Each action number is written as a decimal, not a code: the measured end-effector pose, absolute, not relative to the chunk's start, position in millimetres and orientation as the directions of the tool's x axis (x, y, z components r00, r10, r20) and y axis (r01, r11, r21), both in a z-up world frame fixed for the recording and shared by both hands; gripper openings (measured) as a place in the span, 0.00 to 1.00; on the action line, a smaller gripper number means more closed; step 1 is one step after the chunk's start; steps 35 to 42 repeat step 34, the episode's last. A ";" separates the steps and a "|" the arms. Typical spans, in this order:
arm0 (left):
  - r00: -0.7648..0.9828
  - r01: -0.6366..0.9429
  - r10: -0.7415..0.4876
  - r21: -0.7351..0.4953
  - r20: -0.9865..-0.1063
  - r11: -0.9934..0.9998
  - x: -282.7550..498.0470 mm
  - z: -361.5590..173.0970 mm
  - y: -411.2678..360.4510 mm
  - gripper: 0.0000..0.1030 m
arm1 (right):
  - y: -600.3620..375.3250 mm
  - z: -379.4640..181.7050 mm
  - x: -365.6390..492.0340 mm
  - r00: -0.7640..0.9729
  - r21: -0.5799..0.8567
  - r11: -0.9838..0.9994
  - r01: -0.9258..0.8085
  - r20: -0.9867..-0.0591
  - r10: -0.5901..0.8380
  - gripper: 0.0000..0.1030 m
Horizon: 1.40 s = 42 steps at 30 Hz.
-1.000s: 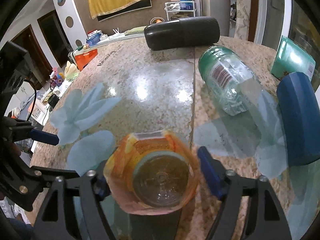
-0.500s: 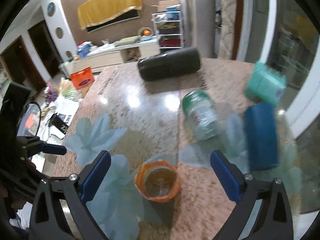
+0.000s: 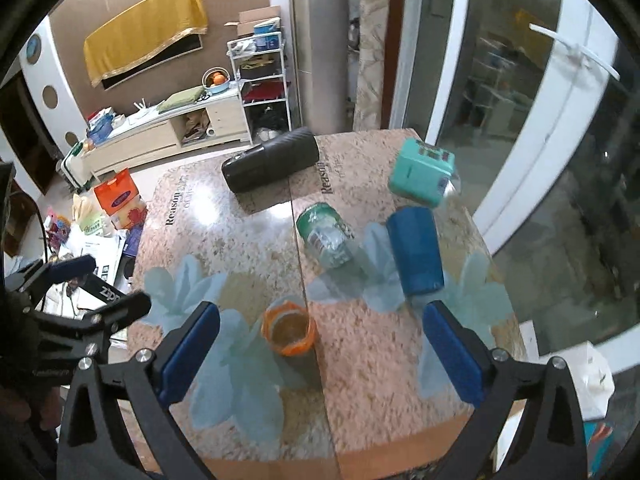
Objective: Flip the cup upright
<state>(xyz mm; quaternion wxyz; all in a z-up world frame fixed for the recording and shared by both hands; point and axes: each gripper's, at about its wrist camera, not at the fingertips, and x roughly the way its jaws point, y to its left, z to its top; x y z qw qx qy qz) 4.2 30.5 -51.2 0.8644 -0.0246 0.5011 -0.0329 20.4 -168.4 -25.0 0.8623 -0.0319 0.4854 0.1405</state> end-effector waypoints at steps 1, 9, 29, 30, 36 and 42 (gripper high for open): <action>0.498 0.044 -0.087 -0.076 -0.863 0.996 3.6 -49.3 27.3 1.00 | -168.4 -24.3 18.5 0.494 0.081 0.961 -0.265 -0.844 0.207 0.99; 0.498 0.102 -0.116 -0.075 -0.860 0.992 -1.0 -44.4 9.9 1.00 | -176.4 -28.1 12.3 0.487 0.093 0.971 -0.220 -0.852 0.192 0.99; 0.498 0.094 -0.124 -0.088 -0.858 0.992 -4.7 -41.0 8.0 1.00 | -177.3 -23.8 8.2 0.497 0.095 0.967 -0.237 -0.843 0.204 0.99; 0.497 0.094 -0.125 -0.091 -0.859 0.991 -5.2 -42.1 7.7 1.00 | -177.1 -23.9 8.0 0.497 0.094 0.967 -0.235 -0.844 0.203 0.99; 0.501 0.092 -0.125 -0.091 -0.856 0.992 -6.2 -42.8 7.2 1.00 | -178.3 -24.5 8.4 0.492 0.100 0.967 -0.235 -0.845 0.207 0.99; 0.501 0.092 -0.125 -0.091 -0.856 0.992 -6.2 -42.8 7.2 1.00 | -178.3 -24.5 8.4 0.492 0.100 0.967 -0.235 -0.845 0.207 0.99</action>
